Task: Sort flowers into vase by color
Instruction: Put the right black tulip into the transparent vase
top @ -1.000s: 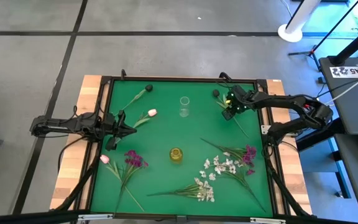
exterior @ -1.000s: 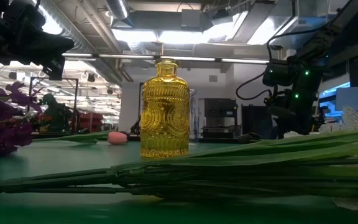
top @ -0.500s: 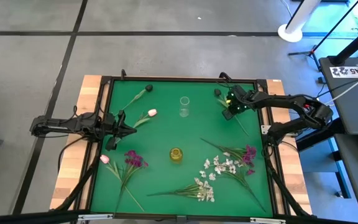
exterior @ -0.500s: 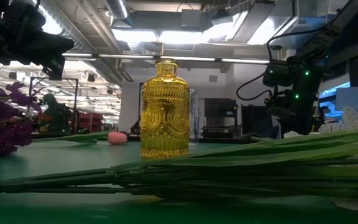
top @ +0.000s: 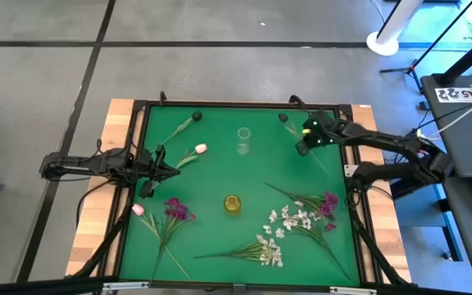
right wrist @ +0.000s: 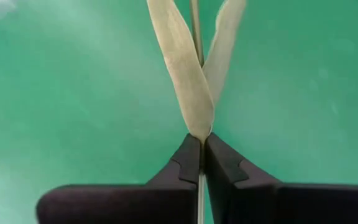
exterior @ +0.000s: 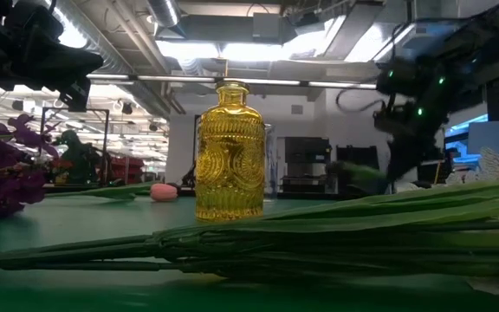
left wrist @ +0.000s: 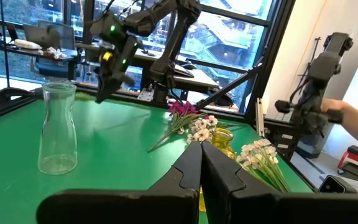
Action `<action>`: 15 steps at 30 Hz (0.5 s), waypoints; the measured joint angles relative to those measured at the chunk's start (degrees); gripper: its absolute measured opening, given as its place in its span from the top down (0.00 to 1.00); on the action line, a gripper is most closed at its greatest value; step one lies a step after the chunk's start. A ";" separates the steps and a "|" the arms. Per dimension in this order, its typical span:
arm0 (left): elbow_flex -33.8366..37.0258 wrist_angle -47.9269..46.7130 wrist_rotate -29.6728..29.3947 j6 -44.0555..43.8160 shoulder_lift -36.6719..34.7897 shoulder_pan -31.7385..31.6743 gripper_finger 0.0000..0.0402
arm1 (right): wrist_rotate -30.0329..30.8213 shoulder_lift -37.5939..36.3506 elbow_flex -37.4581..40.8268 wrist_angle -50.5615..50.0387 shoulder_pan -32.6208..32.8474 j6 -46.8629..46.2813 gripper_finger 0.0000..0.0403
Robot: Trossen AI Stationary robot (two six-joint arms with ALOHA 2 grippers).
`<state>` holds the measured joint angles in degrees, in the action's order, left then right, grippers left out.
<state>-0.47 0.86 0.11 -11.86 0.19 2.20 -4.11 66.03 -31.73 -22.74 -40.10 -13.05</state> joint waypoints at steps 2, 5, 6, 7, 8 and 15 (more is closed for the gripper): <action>0.01 0.00 0.01 0.00 0.00 0.01 1.00 | -1.65 -3.77 -0.04 1.23 0.00 -0.40 0.97; 0.01 -0.02 0.01 -0.01 0.01 0.01 1.00 | -4.56 -9.87 -0.04 3.95 0.00 -1.33 0.99; 0.02 0.00 -0.01 0.01 0.00 0.01 1.00 | -5.49 -11.86 -0.04 5.75 0.00 -1.69 0.99; 0.00 -0.02 0.00 0.00 0.00 0.00 1.00 | -6.63 -13.73 -0.06 7.77 0.00 -1.80 0.99; 0.00 0.00 0.00 0.00 0.01 0.01 1.00 | -7.91 -15.47 -0.08 9.88 0.00 -1.86 0.98; 0.00 0.00 0.01 -0.01 0.00 -0.01 1.00 | -14.24 -21.69 -0.13 29.07 0.61 -3.66 0.99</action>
<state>-0.47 0.86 0.12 -11.88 0.19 2.20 -18.36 44.34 -31.86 6.33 -39.49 -16.71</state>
